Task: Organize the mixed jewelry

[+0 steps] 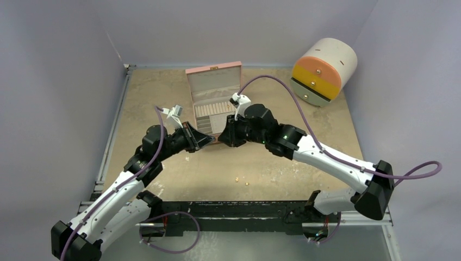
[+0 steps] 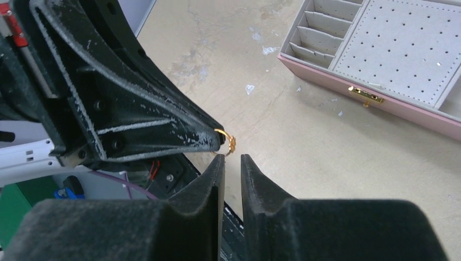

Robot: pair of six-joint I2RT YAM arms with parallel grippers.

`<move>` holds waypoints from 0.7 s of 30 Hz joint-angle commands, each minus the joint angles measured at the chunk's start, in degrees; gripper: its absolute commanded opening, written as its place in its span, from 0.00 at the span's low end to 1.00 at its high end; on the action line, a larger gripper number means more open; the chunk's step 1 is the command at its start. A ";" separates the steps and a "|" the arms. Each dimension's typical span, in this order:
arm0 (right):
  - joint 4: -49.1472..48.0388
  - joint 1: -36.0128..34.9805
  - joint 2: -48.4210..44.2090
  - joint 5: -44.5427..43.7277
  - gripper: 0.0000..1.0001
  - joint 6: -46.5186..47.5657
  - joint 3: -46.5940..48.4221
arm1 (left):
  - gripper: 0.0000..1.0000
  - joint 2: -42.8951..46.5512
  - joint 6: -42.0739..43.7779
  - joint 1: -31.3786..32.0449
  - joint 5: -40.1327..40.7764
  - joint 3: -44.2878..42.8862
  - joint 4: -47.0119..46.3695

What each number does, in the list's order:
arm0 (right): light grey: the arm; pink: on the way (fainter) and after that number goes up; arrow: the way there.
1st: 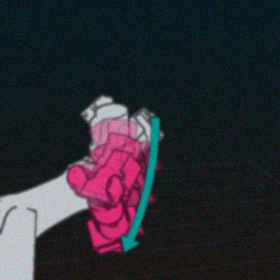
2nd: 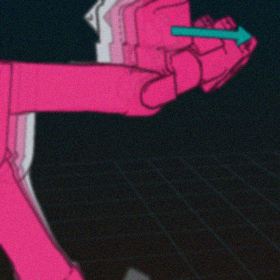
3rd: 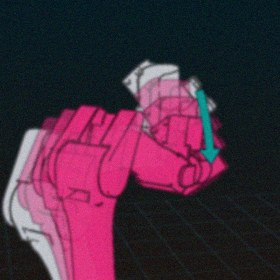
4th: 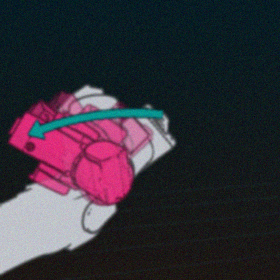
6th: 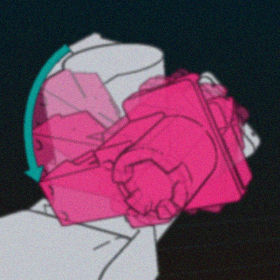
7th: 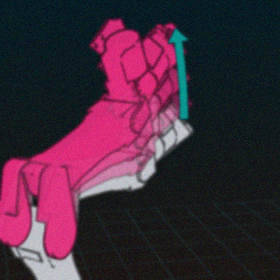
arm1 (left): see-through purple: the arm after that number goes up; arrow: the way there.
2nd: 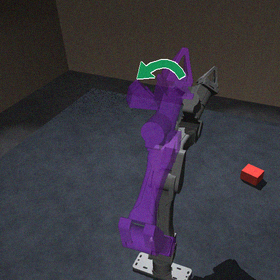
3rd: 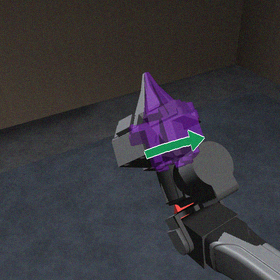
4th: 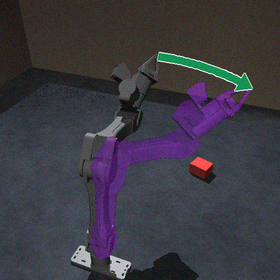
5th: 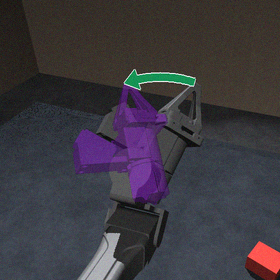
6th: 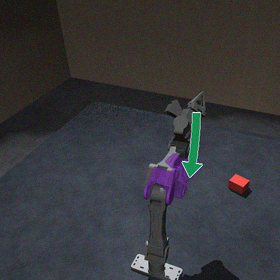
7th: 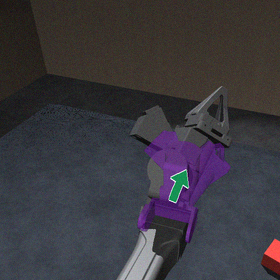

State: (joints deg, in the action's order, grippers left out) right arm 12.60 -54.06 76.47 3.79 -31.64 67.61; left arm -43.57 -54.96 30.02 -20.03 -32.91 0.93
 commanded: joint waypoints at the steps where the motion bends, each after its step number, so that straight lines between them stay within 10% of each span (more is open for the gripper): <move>1: -3.31 -0.32 -4.90 -1.29 0.21 -0.98 -2.22 | 0.00 0.86 -0.94 -0.23 -1.41 0.28 -4.16; 21: -18.37 12.03 -18.17 27.25 0.48 -10.43 -10.08 | 0.00 1.24 -8.27 -0.23 -14.48 -1.35 -21.32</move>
State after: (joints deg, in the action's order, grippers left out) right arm 2.83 -46.54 61.04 20.21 -37.45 58.67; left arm -43.48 -62.04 30.02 -30.70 -31.51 -14.33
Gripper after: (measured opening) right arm 0.465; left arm 0.012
